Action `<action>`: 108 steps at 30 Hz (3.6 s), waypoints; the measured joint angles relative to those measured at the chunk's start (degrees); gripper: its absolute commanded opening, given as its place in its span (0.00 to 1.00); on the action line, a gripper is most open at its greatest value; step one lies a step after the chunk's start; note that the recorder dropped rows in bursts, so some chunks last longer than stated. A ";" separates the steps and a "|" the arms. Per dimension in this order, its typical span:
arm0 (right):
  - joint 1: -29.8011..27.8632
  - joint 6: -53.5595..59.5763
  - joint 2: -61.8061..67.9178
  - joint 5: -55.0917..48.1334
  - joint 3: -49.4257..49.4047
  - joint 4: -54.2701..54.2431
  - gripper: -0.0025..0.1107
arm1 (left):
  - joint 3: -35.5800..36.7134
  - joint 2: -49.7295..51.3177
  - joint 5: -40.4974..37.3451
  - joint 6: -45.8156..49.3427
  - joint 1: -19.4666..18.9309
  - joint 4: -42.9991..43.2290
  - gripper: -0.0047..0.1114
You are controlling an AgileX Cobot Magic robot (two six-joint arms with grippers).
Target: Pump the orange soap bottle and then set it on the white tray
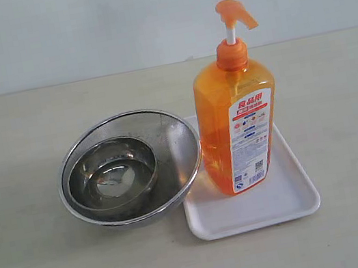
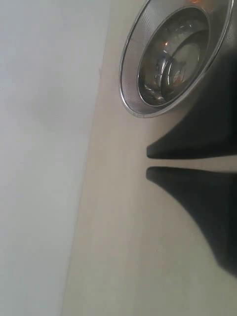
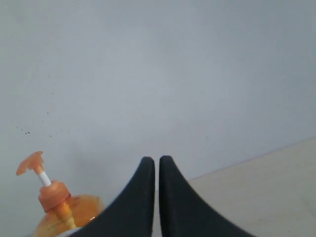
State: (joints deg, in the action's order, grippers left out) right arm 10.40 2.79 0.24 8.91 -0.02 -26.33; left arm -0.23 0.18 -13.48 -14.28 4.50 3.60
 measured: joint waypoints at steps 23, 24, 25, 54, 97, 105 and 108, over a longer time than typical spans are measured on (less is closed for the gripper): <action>4.70 -5.21 12.06 -6.92 18.33 8.21 0.02 | 0.00 0.00 0.00 0.10 0.00 0.00 0.09; 5.58 -4.61 14.20 -7.06 18.90 8.21 0.02 | 0.00 0.00 0.00 0.10 0.00 0.00 0.09; 6.78 -3.78 17.11 -7.06 19.48 8.30 0.02 | 0.00 0.00 0.00 0.10 0.00 0.00 0.09; 30.11 7.65 70.28 35.87 20.38 10.55 0.64 | 0.00 0.00 0.00 0.21 0.00 0.00 0.09; 30.11 9.49 90.26 58.24 25.64 12.24 0.02 | 0.00 0.00 0.00 0.32 0.00 0.00 0.09; 30.14 17.63 90.26 58.19 25.64 11.57 0.02 | 0.00 0.00 0.00 0.32 0.00 0.00 0.09; 30.14 21.01 90.26 58.19 25.64 11.36 0.02 | 0.00 0.00 0.00 0.42 0.00 0.00 0.09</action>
State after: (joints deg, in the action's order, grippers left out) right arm 40.54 23.80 90.49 67.10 25.62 -14.96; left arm -0.23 0.18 -13.48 -13.86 4.50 3.60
